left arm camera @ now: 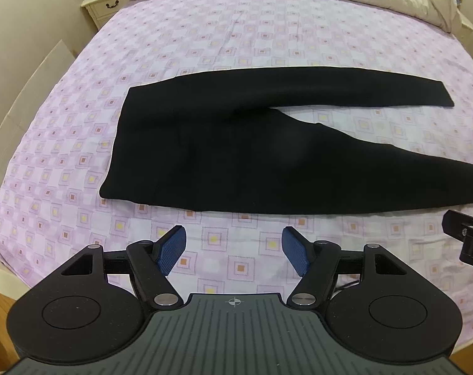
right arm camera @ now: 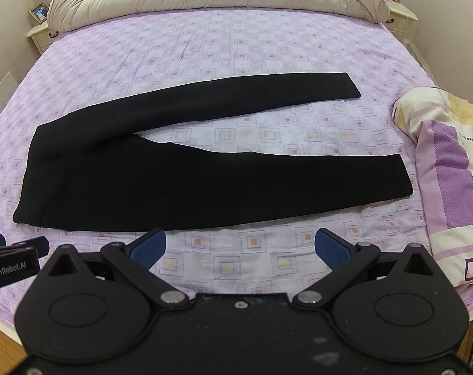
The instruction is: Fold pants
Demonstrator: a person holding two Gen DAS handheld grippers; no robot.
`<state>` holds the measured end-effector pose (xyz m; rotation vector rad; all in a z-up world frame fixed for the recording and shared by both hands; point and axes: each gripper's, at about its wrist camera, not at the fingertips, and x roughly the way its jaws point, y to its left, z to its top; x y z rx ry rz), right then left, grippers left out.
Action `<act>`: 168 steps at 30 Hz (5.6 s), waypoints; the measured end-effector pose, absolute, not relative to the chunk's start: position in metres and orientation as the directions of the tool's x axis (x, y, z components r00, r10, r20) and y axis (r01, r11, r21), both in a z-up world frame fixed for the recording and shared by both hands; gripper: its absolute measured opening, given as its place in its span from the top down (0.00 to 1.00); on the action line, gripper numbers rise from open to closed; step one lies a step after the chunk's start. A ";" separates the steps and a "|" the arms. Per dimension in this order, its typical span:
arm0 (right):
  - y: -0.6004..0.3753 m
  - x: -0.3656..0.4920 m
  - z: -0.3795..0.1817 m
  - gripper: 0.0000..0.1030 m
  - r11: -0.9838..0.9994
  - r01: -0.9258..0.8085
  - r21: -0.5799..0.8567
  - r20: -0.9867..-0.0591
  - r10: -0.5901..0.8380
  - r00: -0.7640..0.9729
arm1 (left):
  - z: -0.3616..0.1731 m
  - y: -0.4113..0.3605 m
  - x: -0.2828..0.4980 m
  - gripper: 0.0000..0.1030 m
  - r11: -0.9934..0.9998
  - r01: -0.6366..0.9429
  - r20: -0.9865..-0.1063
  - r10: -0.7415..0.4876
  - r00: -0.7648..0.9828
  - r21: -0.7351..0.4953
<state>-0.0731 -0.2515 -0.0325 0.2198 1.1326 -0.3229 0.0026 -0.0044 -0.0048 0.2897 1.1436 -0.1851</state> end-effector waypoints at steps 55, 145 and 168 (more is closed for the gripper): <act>-0.313 0.061 -0.115 0.39 0.946 0.303 0.112 -0.951 0.014 0.309 | -0.075 -0.021 0.126 0.47 0.953 0.256 -0.968 0.101 0.231 0.161; -0.252 -0.007 -0.161 0.85 0.898 -0.436 -0.065 -0.909 0.127 0.398 | -0.164 0.044 0.141 0.97 0.991 -0.028 -0.983 -0.125 0.135 -0.130; -0.376 0.210 -0.227 0.97 0.916 0.311 -0.252 -0.925 -0.322 0.199 | -0.150 0.025 0.169 0.96 0.998 0.048 -0.977 0.033 0.211 0.044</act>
